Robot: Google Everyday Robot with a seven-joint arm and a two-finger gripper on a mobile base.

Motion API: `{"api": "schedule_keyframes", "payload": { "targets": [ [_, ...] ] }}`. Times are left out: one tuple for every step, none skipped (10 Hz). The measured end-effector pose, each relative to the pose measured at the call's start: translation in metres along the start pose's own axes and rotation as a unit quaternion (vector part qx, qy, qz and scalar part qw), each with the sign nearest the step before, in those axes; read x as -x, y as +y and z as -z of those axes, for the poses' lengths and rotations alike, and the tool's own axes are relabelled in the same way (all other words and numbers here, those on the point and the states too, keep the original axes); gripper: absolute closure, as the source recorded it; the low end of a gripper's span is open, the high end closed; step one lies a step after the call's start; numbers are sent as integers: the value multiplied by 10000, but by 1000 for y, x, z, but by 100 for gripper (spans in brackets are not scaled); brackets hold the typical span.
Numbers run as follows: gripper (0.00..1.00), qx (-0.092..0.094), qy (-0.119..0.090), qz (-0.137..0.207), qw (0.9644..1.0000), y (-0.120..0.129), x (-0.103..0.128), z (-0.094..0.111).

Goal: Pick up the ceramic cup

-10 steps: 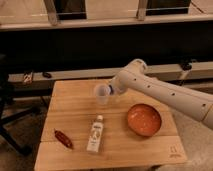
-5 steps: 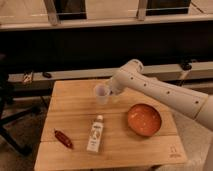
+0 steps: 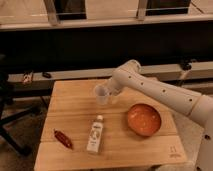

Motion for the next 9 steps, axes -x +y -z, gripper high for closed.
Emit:
{"api": "schedule_keyframes", "payload": {
  "targets": [
    [20, 31, -35, 17, 10000, -1, 3, -4],
    [20, 54, -59, 27, 10000, -1, 4, -6],
    [20, 88, -74, 13, 9999, 1, 2, -7],
    [20, 129, -114, 24, 9998, 1, 3, -10],
    [23, 162, -146, 44, 9998, 1, 5, -15],
    [29, 205, -201, 58, 9996, 2, 6, -18],
    [28, 237, -228, 55, 9994, 3, 6, -20],
    [23, 264, -267, 66, 9993, 3, 8, -23],
    [20, 289, -292, 73, 9991, 4, 9, -25]
  ]
}}
